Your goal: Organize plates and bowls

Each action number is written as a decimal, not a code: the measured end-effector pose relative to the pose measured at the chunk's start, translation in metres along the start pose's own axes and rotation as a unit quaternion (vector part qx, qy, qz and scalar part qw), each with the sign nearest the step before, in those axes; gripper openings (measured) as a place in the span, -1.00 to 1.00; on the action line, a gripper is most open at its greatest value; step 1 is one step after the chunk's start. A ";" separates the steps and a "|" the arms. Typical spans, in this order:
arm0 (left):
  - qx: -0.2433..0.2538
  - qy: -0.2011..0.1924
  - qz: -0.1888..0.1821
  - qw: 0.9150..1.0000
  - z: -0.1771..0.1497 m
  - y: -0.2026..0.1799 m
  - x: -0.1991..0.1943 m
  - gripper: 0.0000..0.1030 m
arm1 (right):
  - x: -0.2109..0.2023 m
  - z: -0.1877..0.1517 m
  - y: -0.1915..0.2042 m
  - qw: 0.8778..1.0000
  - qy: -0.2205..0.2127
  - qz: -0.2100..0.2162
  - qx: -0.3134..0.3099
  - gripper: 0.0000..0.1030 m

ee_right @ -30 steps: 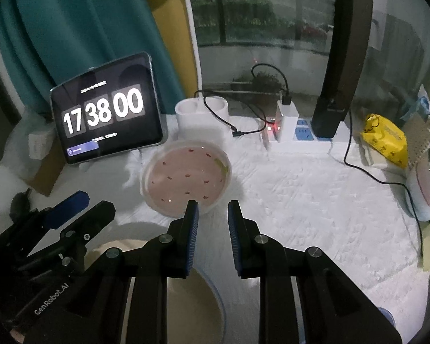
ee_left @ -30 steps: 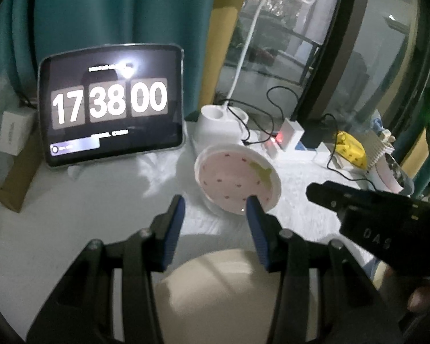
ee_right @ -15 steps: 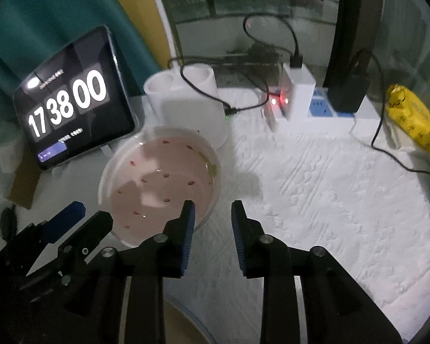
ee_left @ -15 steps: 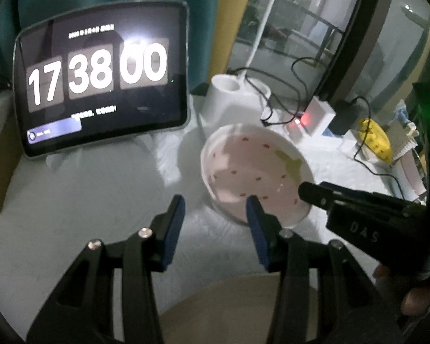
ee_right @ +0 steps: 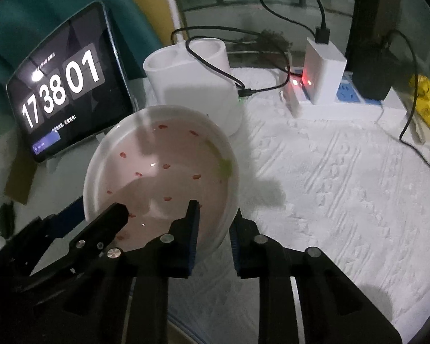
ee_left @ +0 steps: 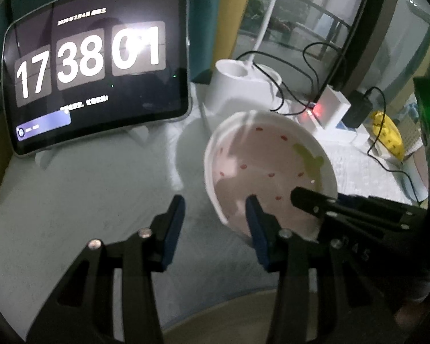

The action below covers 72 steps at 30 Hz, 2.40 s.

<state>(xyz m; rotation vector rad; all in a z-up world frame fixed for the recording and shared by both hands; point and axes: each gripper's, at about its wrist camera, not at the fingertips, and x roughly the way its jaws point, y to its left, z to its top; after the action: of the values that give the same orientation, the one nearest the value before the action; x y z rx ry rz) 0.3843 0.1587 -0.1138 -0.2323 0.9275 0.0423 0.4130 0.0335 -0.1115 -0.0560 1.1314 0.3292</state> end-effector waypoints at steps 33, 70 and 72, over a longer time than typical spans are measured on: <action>0.033 -0.078 -0.012 0.996 -0.023 -0.029 -0.089 -0.45 | -0.102 -0.029 0.011 0.996 -0.090 -0.001 -0.025 -0.73; 0.079 -0.120 -0.028 0.989 -0.096 -0.107 -0.185 -0.45 | -0.206 -0.126 -0.036 0.989 -0.149 0.012 0.006 -0.73; 0.083 -0.120 -0.030 0.989 -0.099 -0.113 -0.187 -0.45 | -0.210 -0.131 -0.042 0.988 -0.151 0.011 0.010 -0.73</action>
<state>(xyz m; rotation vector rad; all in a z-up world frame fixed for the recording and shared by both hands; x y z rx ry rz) 0.2092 0.0394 -0.0021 -0.0973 0.6796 -0.0608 0.2292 -0.0819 0.0154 0.0237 0.8344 0.3335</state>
